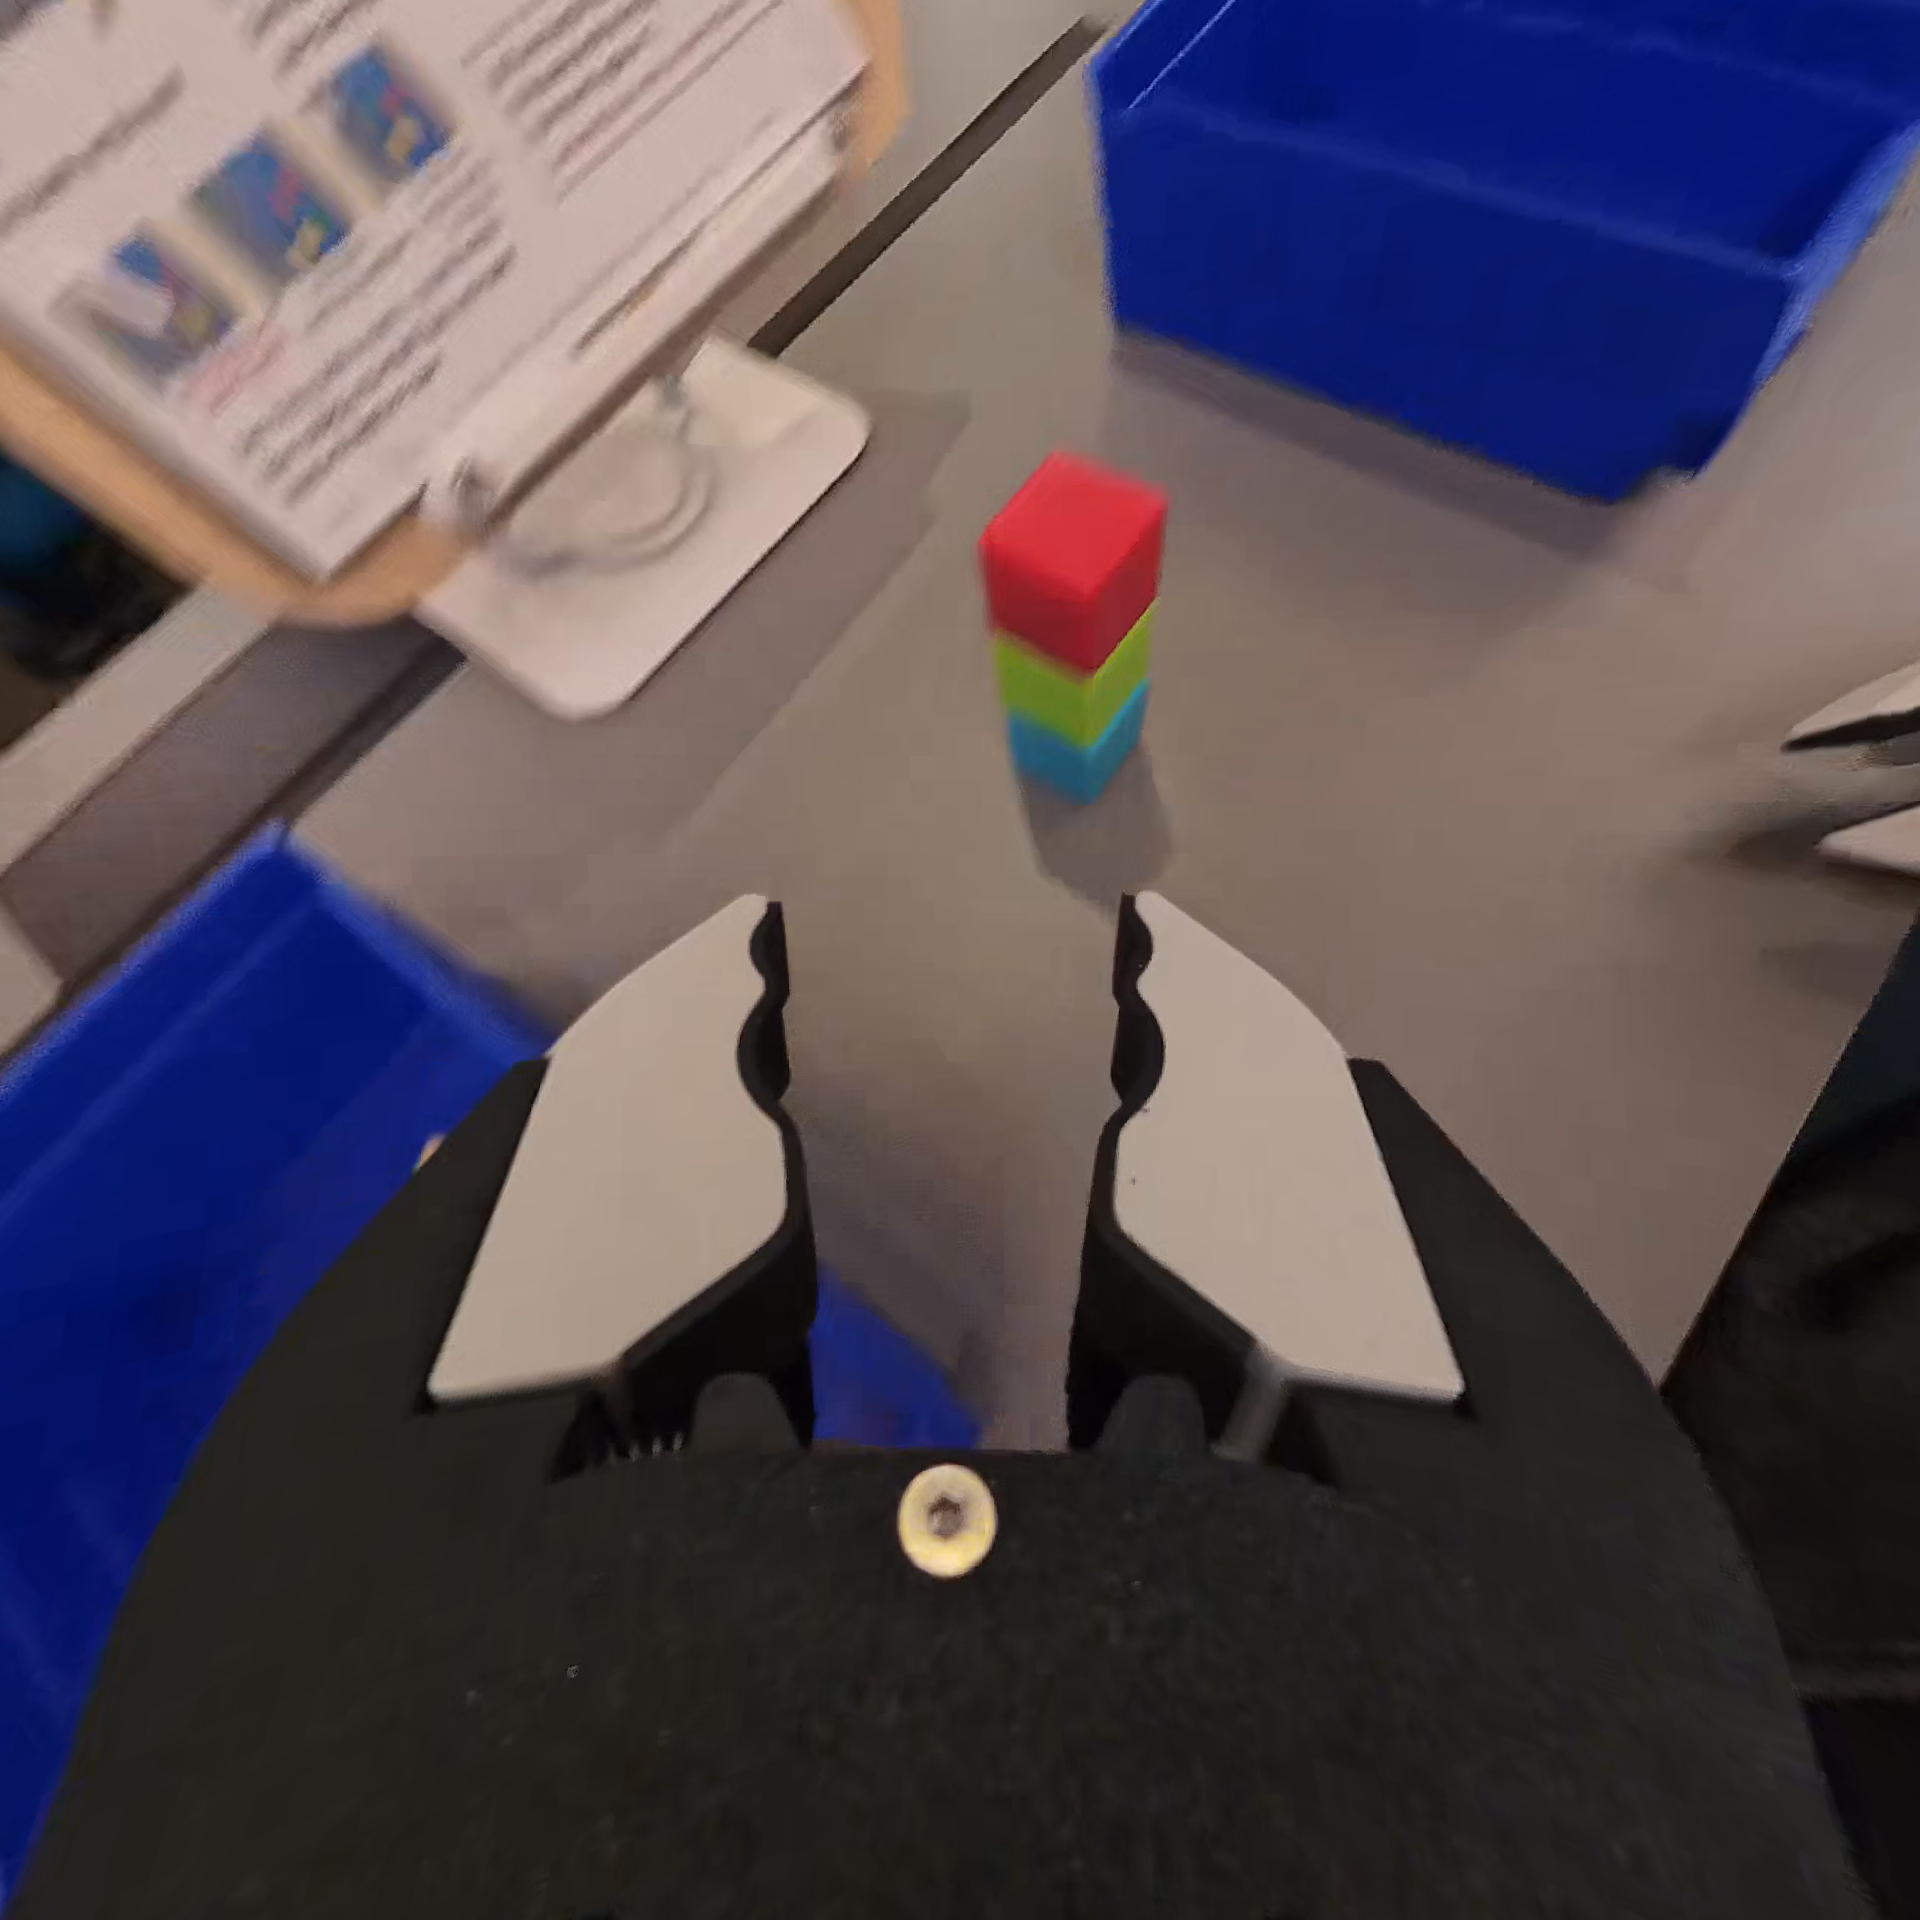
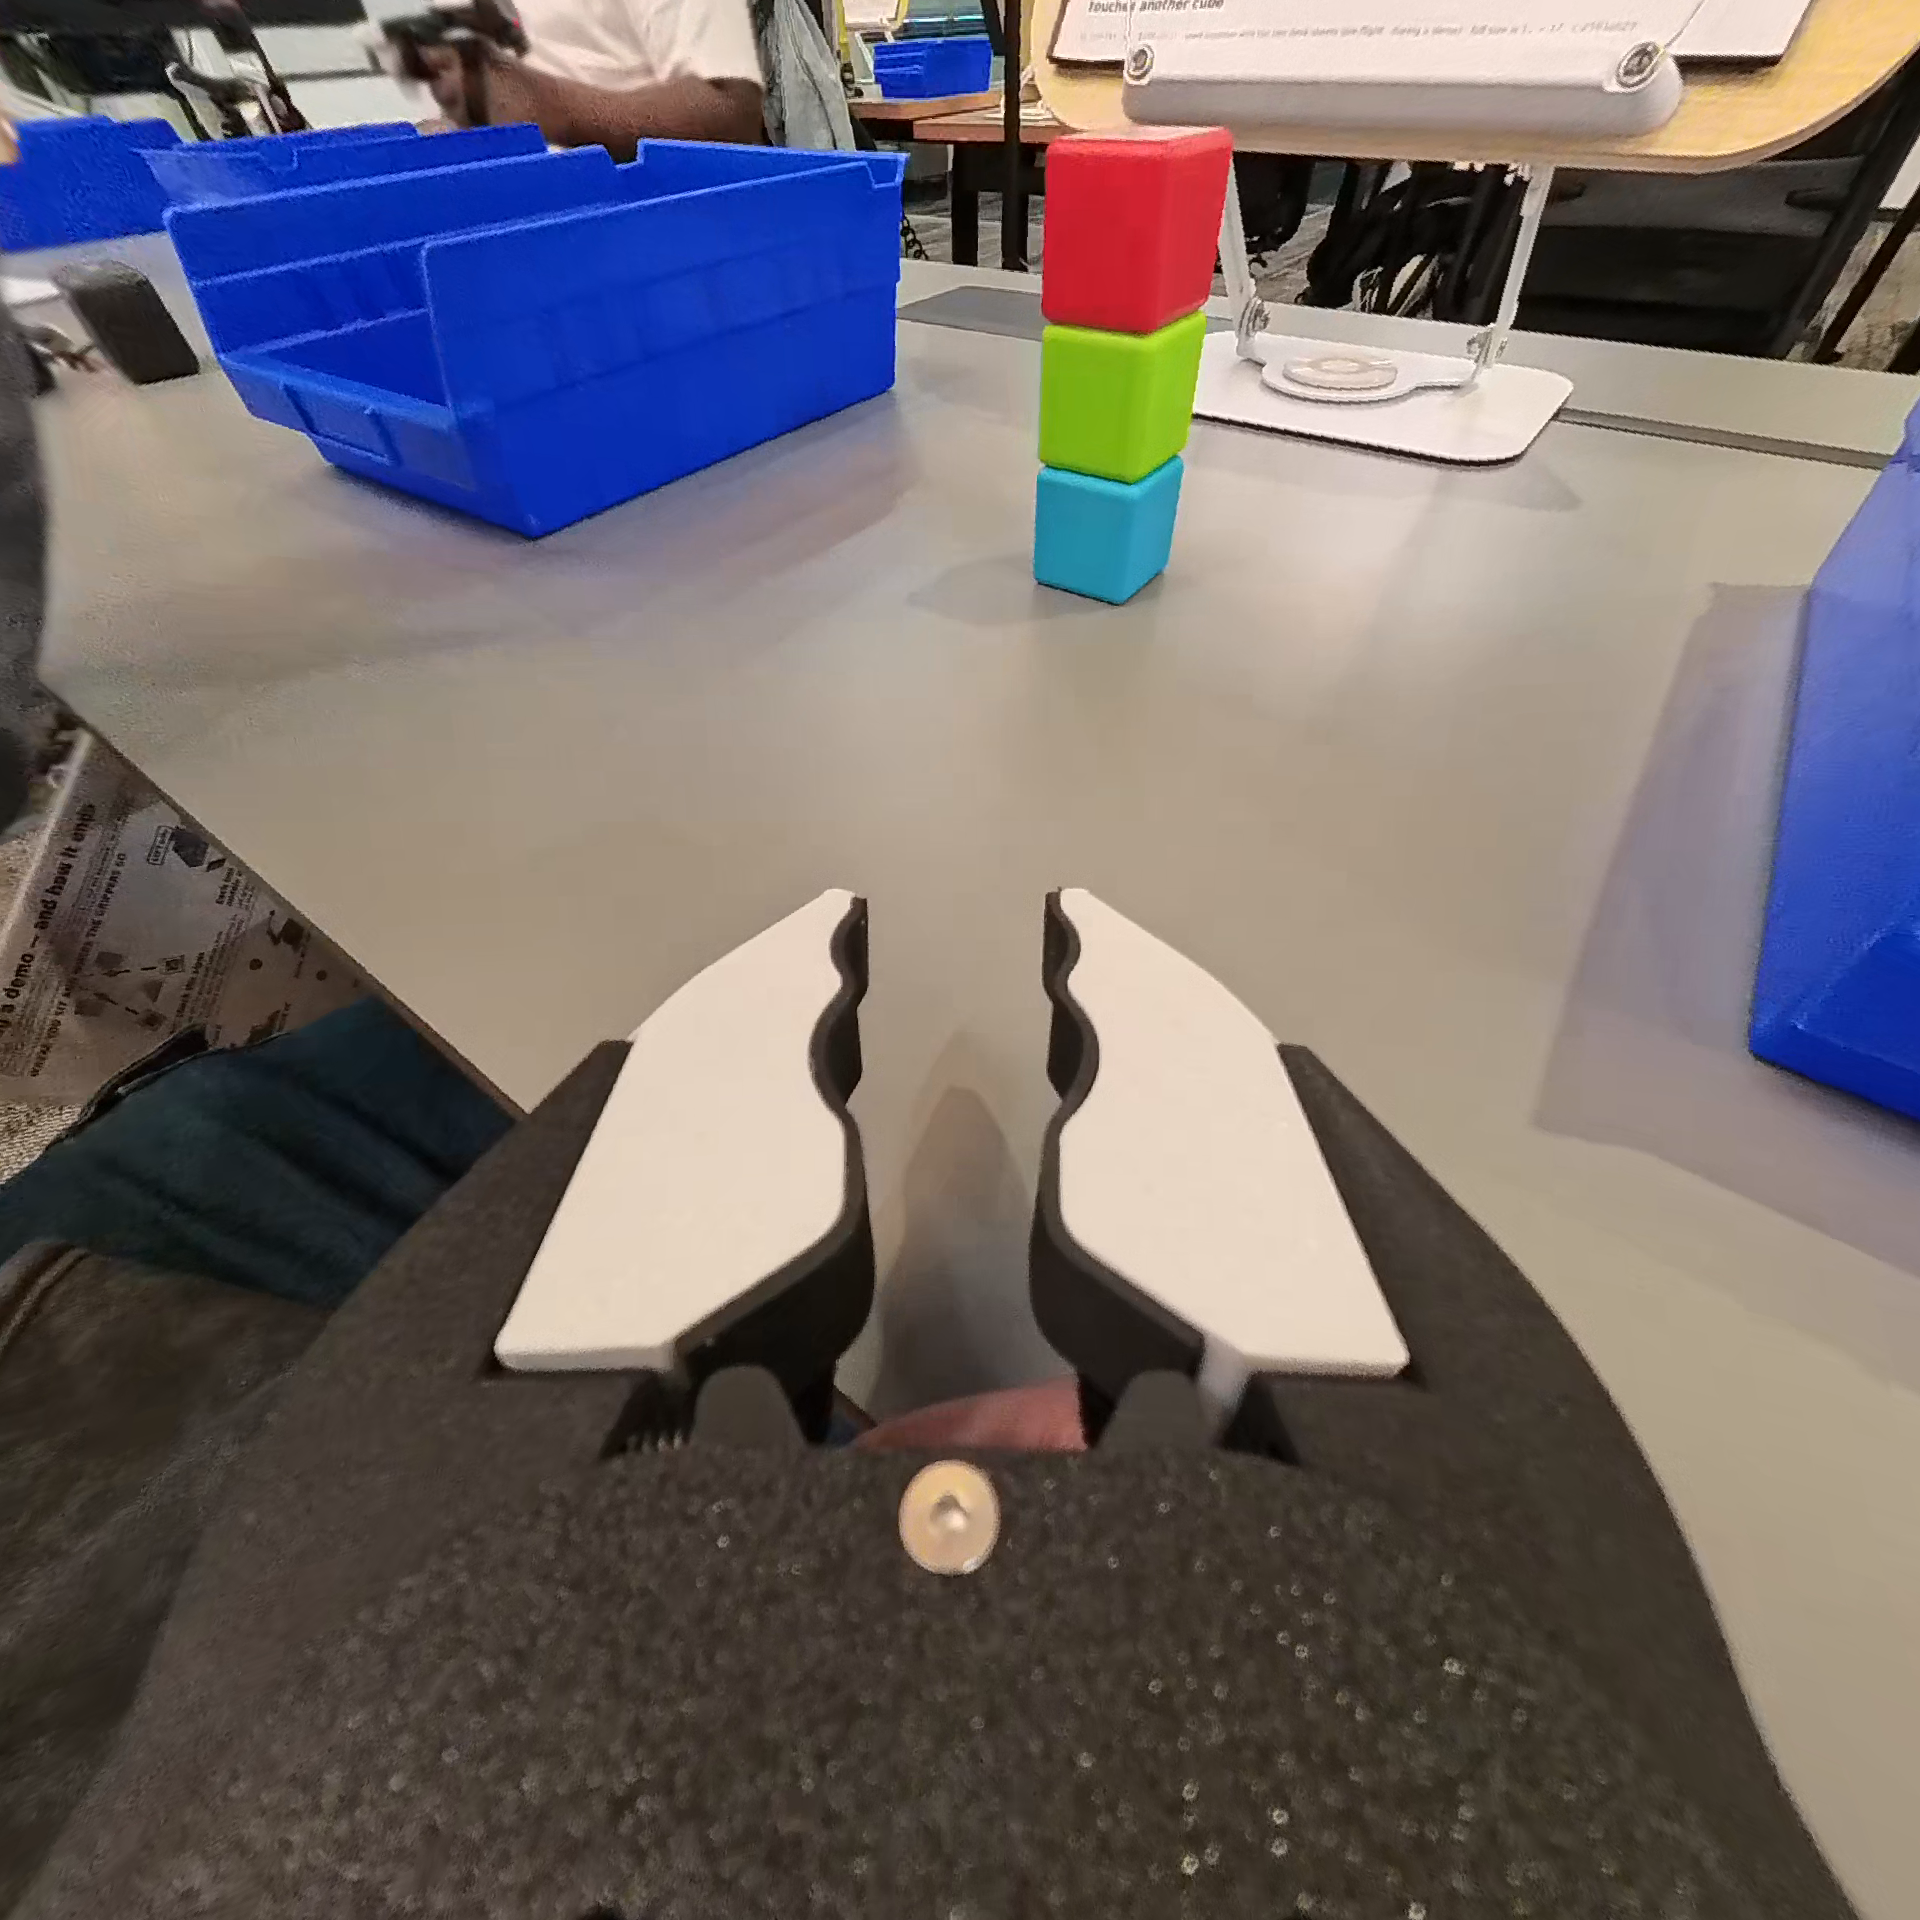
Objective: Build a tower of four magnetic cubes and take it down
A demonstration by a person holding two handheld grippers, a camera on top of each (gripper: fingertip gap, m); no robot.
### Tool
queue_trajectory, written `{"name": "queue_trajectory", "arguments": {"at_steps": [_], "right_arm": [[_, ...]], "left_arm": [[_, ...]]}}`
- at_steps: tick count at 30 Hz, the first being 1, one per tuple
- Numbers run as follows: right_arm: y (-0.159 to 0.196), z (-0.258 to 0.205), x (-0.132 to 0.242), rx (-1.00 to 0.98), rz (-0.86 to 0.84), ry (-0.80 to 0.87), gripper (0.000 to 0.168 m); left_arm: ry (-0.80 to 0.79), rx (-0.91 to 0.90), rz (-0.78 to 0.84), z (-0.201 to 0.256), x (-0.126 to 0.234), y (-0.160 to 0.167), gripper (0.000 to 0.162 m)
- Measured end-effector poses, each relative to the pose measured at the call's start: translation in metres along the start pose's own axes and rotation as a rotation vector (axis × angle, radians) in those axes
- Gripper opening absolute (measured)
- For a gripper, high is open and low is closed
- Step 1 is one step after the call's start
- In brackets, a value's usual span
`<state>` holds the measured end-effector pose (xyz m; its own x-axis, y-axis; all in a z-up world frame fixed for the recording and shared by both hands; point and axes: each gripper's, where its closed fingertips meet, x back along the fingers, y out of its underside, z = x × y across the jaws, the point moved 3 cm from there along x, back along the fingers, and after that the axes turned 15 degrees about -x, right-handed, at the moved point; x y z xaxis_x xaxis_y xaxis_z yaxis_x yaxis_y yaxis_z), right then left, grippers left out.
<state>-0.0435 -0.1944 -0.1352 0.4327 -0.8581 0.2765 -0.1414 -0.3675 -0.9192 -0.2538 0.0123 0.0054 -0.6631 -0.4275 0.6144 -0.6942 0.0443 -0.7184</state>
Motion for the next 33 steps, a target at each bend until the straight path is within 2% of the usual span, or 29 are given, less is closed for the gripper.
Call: {"name": "queue_trajectory", "arguments": {"at_steps": [3, 5, 8, 12, 15, 18, 24, 27, 33], "right_arm": [[0.000, -0.002, -0.001, 0.004, -0.001, -0.003, 0.032], [0.000, -0.003, -0.004, 0.006, -0.006, -0.009, 0.032], [0.000, -0.006, -0.008, 0.022, -0.011, -0.017, 0.032], [0.001, -0.009, -0.012, 0.033, -0.022, -0.024, 0.032], [0.001, -0.008, -0.012, 0.037, -0.021, -0.026, 0.032], [0.001, -0.006, -0.010, 0.032, -0.019, -0.024, 0.032], [0.001, -0.002, -0.009, 0.028, -0.014, -0.017, 0.032], [0.002, -0.002, -0.009, 0.030, -0.017, -0.016, 0.032], [0.003, -0.001, -0.009, 0.035, -0.019, -0.019, 0.032]], "left_arm": [[-0.119, 0.108, -0.078, -0.008, 0.036, 0.055, 0.062], [-0.163, 0.099, -0.117, -0.012, 0.053, 0.080, 0.061], [-0.177, 0.012, -0.244, -0.018, 0.063, 0.106, 0.060], [-0.169, -0.111, -0.460, -0.034, 0.059, 0.125, 0.062], [-0.096, -0.178, -0.531, -0.050, 0.042, 0.132, 0.061], [0.044, -0.163, -0.506, -0.072, 0.012, 0.139, 0.060], [0.211, -0.152, -0.618, -0.117, -0.036, 0.174, 0.060], [0.298, -0.131, -0.629, -0.123, -0.054, 0.183, 0.057], [0.370, -0.157, -0.736, -0.123, -0.075, 0.213, 0.052]]}}
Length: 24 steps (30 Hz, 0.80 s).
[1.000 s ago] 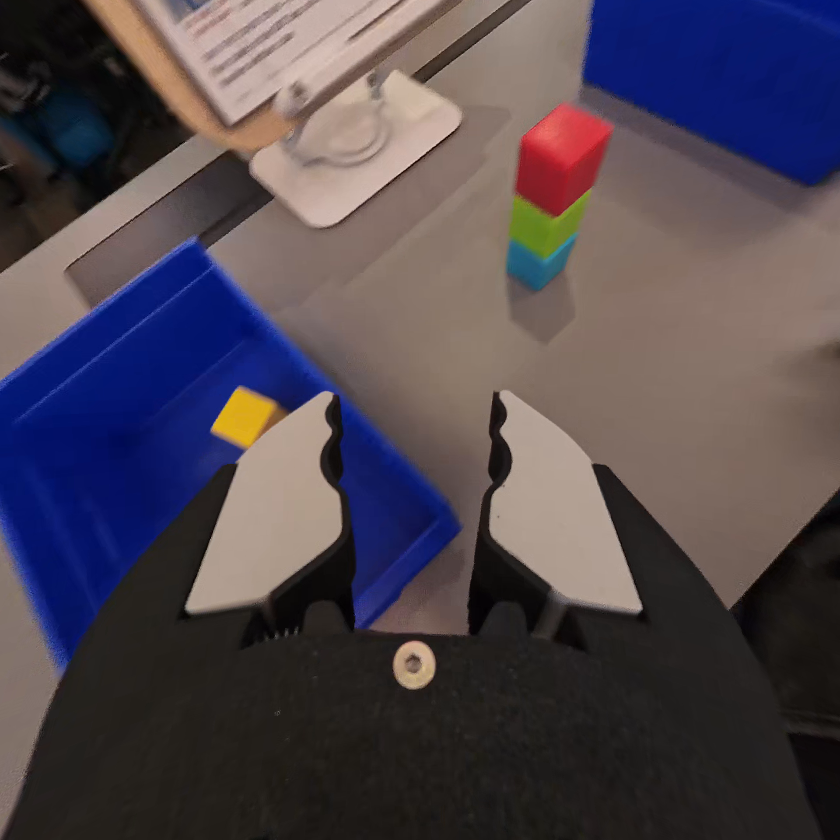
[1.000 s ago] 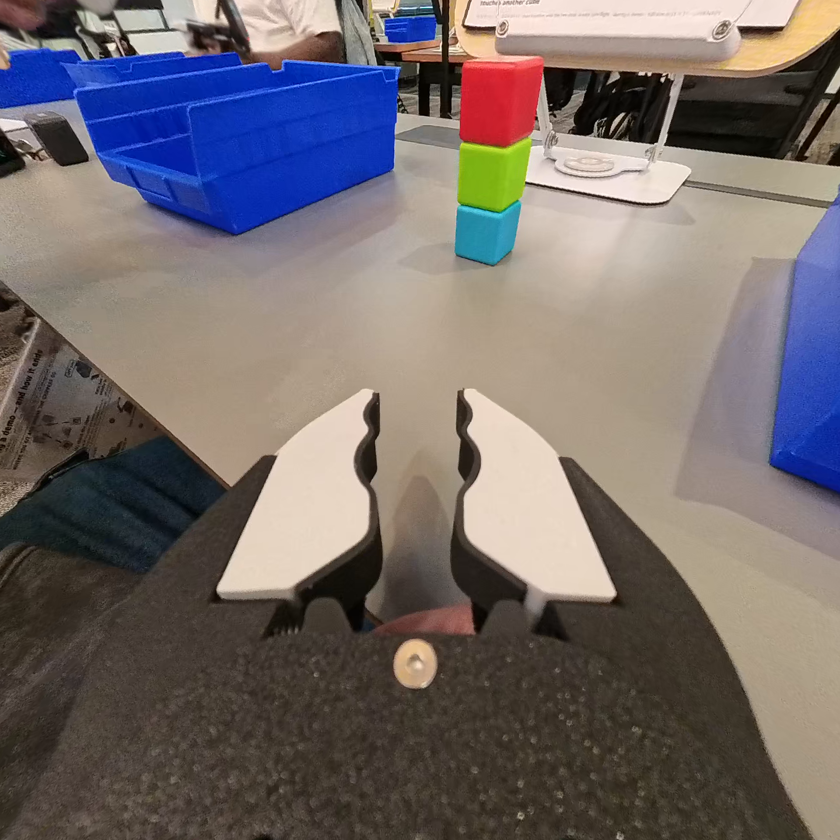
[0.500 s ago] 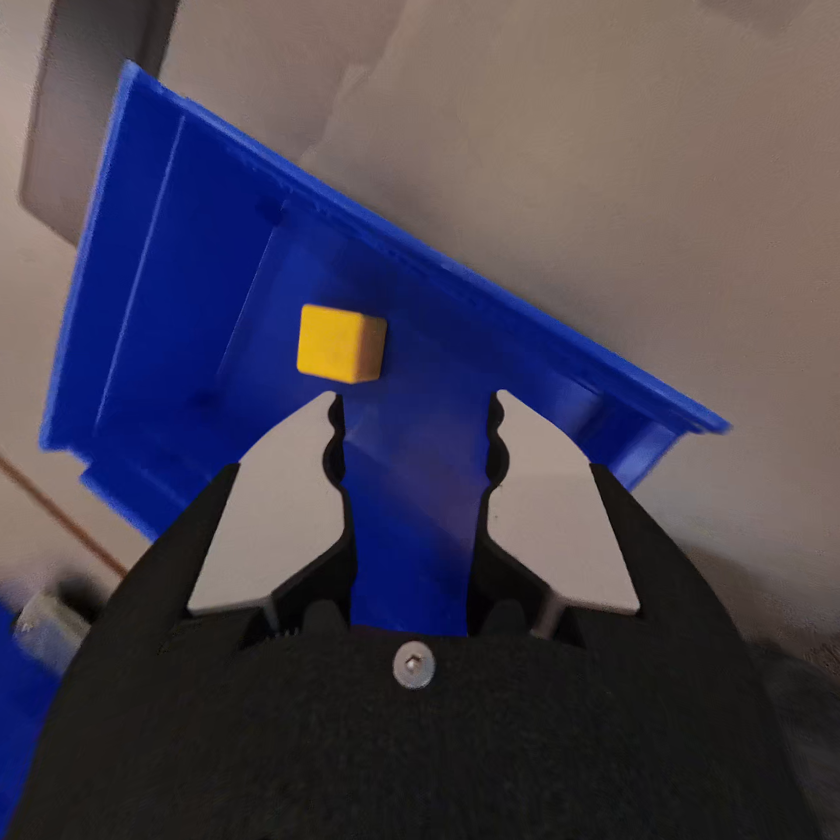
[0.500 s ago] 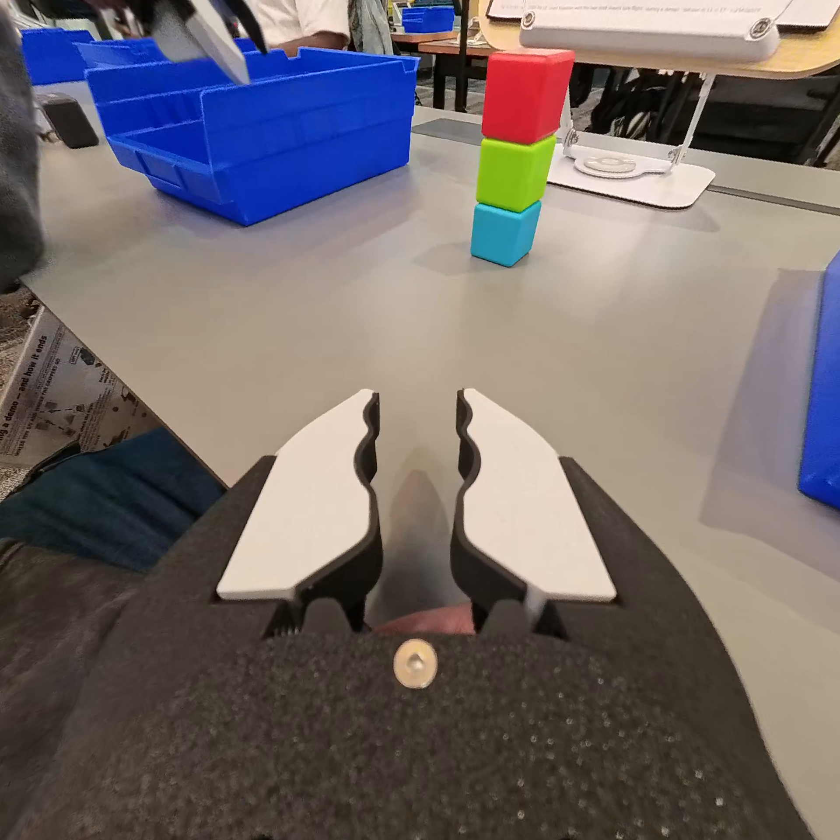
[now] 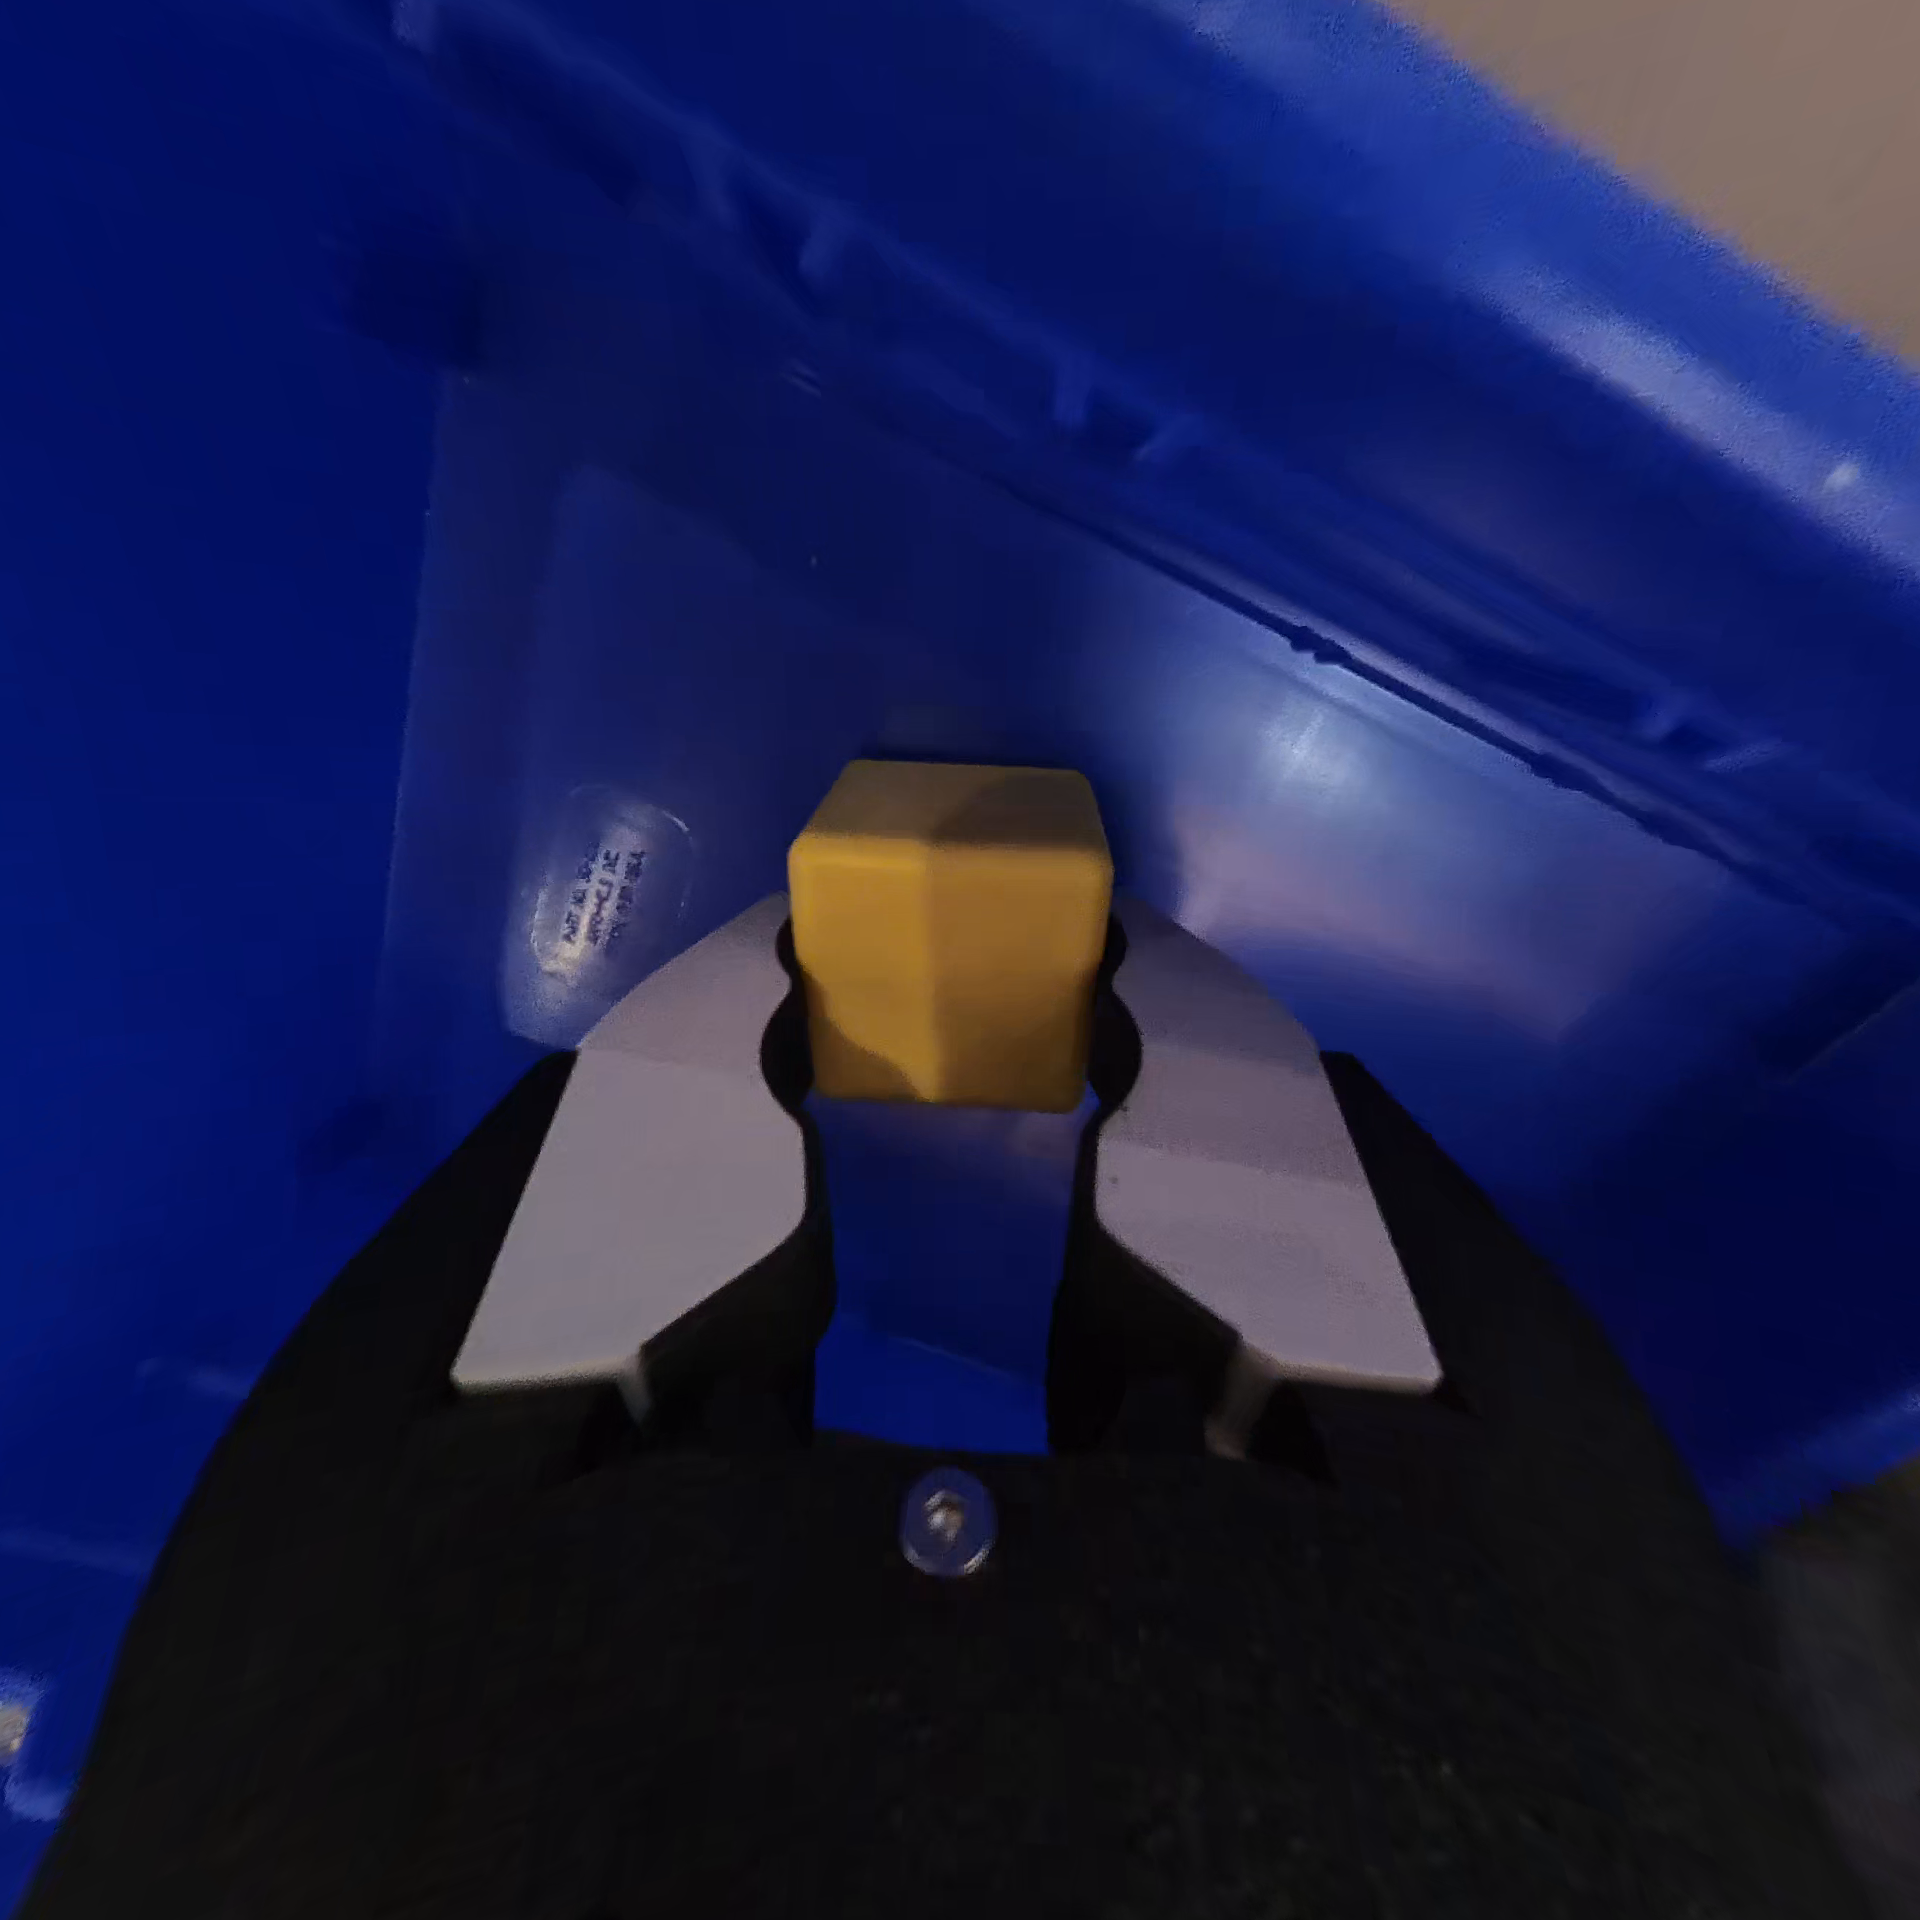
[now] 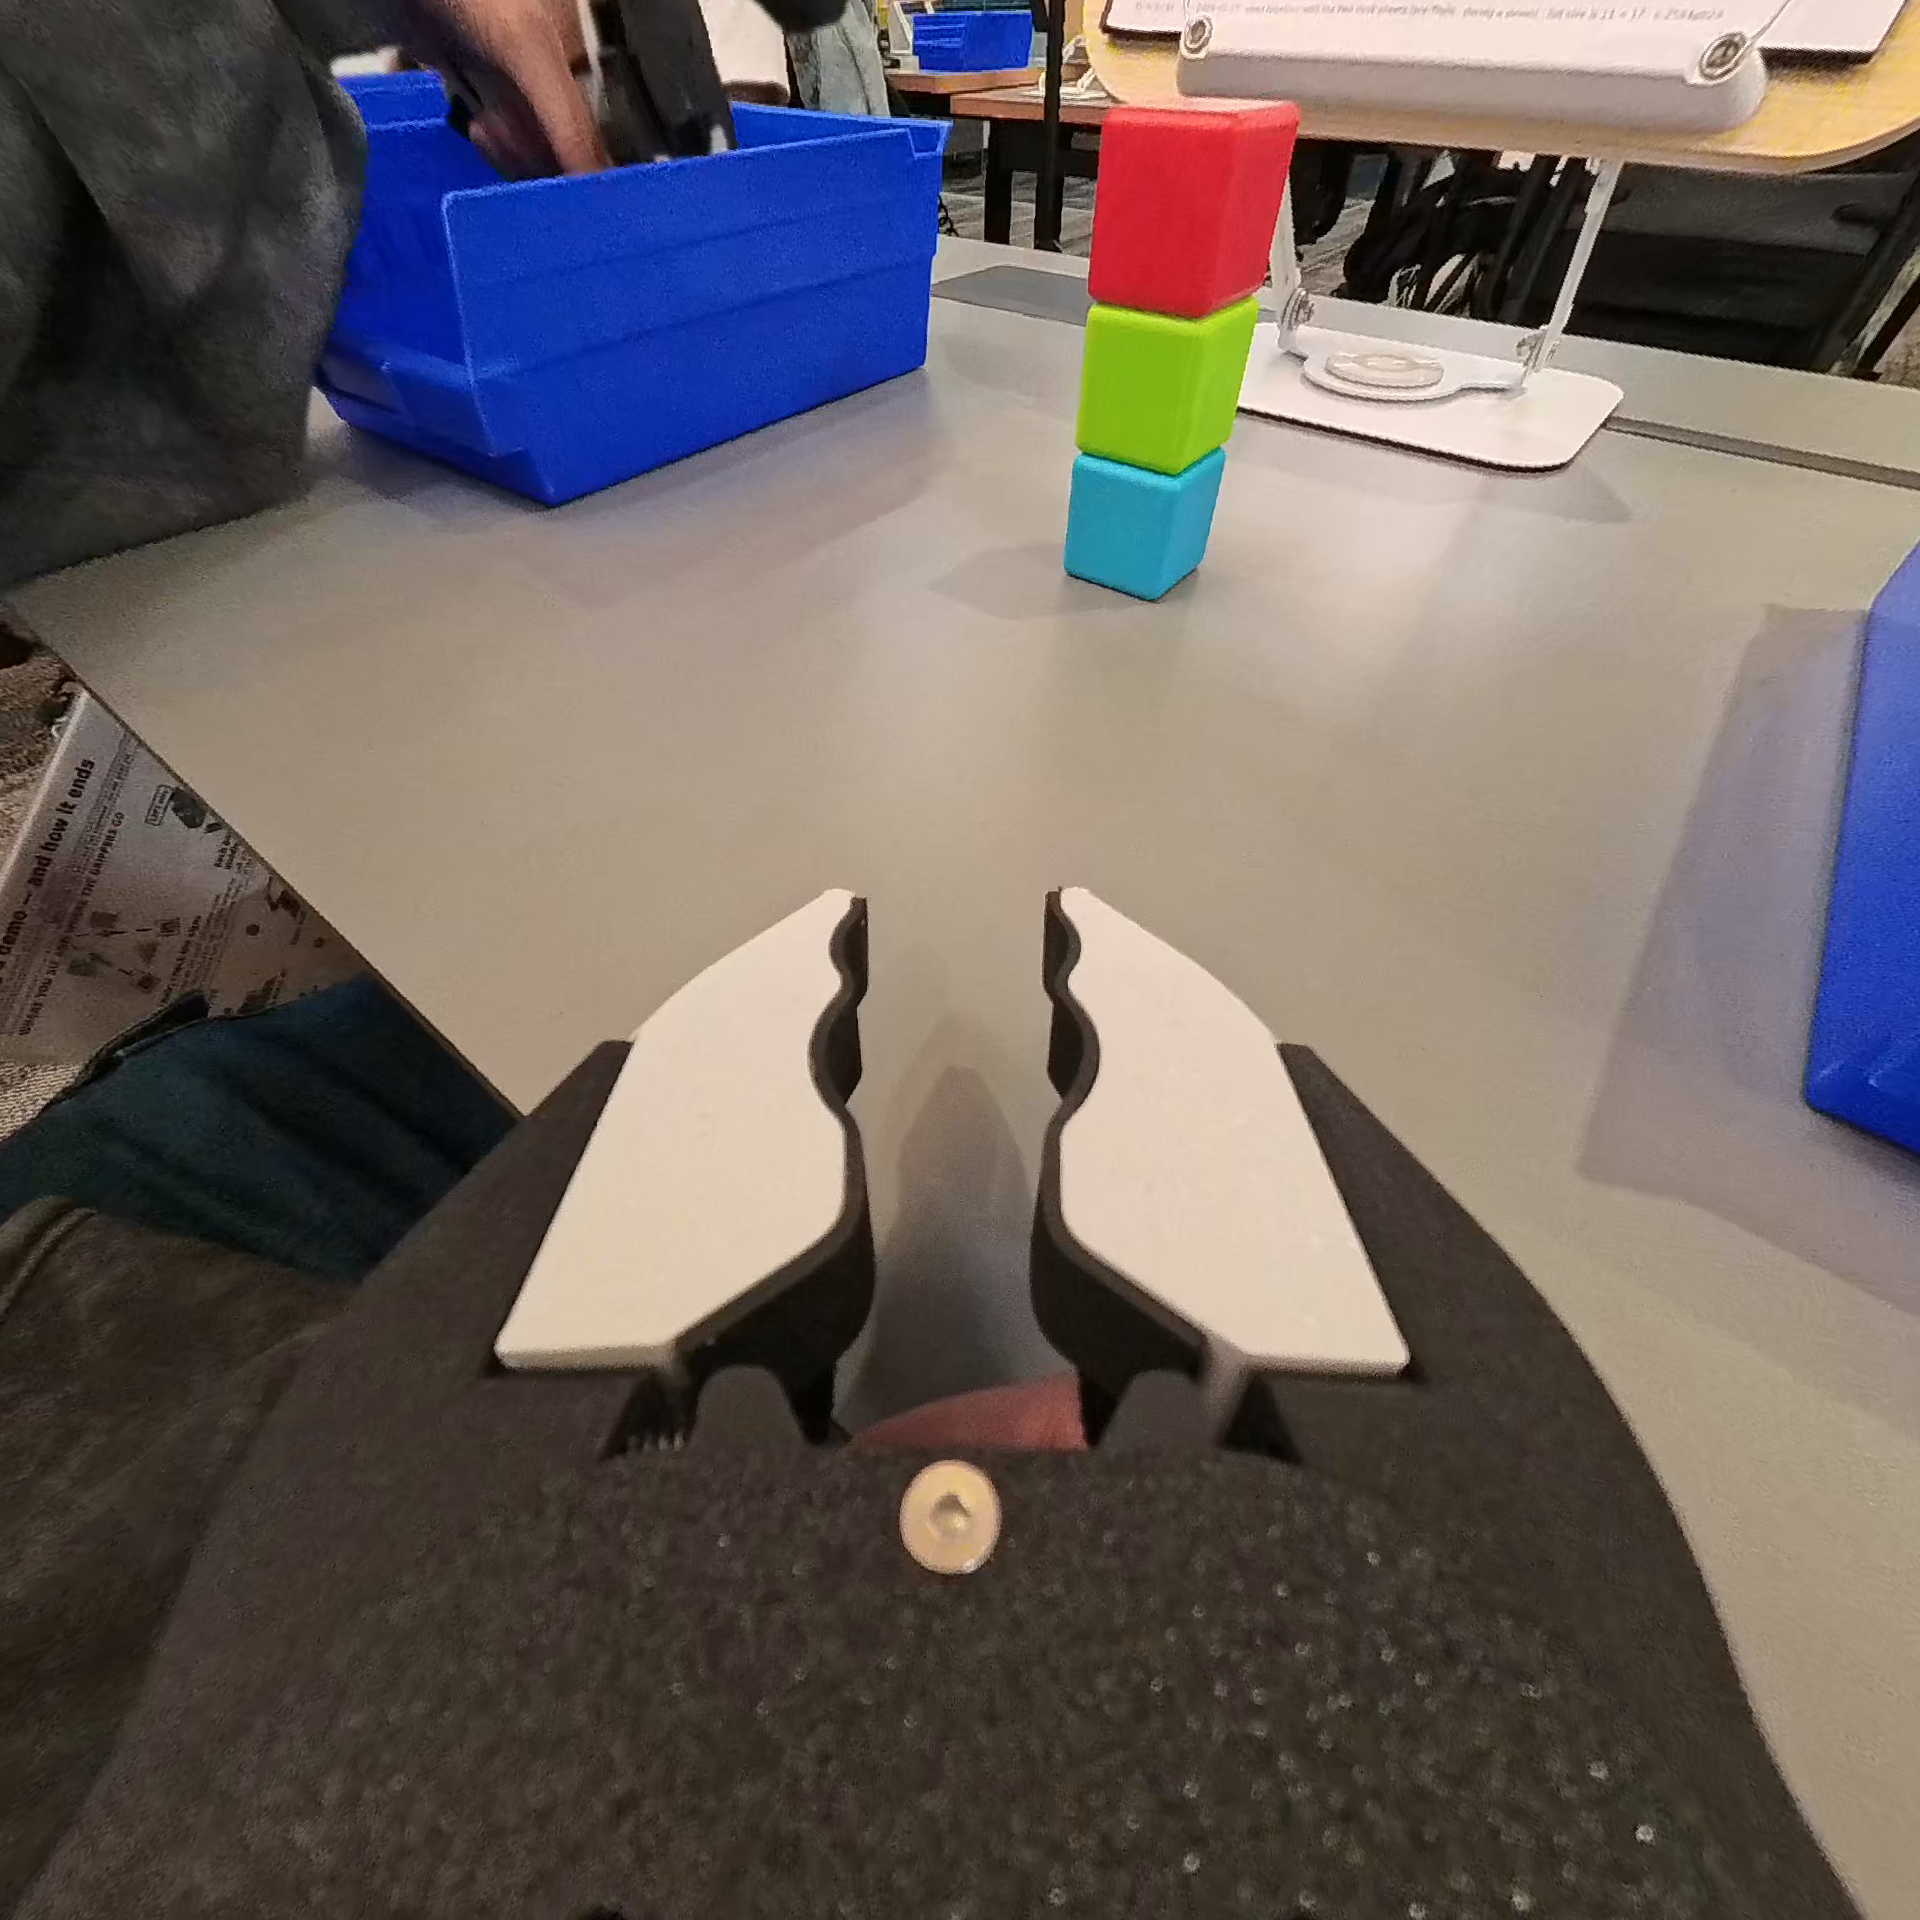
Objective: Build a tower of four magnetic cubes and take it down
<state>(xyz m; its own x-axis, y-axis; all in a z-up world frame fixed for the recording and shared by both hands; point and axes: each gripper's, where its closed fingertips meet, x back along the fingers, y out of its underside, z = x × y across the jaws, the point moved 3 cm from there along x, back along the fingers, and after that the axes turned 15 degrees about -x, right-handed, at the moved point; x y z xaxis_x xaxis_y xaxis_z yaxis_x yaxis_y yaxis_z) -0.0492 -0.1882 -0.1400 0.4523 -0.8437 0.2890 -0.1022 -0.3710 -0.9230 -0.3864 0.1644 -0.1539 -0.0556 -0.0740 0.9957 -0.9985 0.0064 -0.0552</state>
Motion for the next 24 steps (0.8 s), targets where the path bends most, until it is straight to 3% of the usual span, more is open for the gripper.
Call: {"name": "queue_trajectory", "arguments": {"at_steps": [4, 8, 12, 15, 20, 24], "right_arm": [[0.000, 0.000, -0.001, -0.012, -0.006, -0.006, 0.032], [0.000, 0.000, -0.001, -0.014, -0.008, -0.007, 0.032], [0.001, -0.001, -0.003, -0.007, -0.018, -0.006, 0.031], [0.001, -0.001, -0.004, -0.006, -0.025, -0.005, 0.030], [0.001, 0.000, -0.002, 0.002, -0.015, -0.004, 0.030], [0.000, 0.000, 0.000, 0.012, -0.006, 0.004, 0.030]], "left_arm": [[0.013, -0.006, 0.038, 0.004, 0.011, -0.005, 0.052], [-0.074, -0.046, 0.110, 0.009, 0.067, -0.025, 0.050], [-0.160, -0.152, 0.173, 0.024, 0.133, -0.079, 0.050], [-0.196, -0.268, 0.148, 0.042, 0.162, -0.132, 0.050], [-0.178, -0.399, 0.124, 0.065, 0.168, -0.213, 0.050], [-0.110, -0.436, 0.076, 0.076, 0.146, -0.251, 0.050]]}}
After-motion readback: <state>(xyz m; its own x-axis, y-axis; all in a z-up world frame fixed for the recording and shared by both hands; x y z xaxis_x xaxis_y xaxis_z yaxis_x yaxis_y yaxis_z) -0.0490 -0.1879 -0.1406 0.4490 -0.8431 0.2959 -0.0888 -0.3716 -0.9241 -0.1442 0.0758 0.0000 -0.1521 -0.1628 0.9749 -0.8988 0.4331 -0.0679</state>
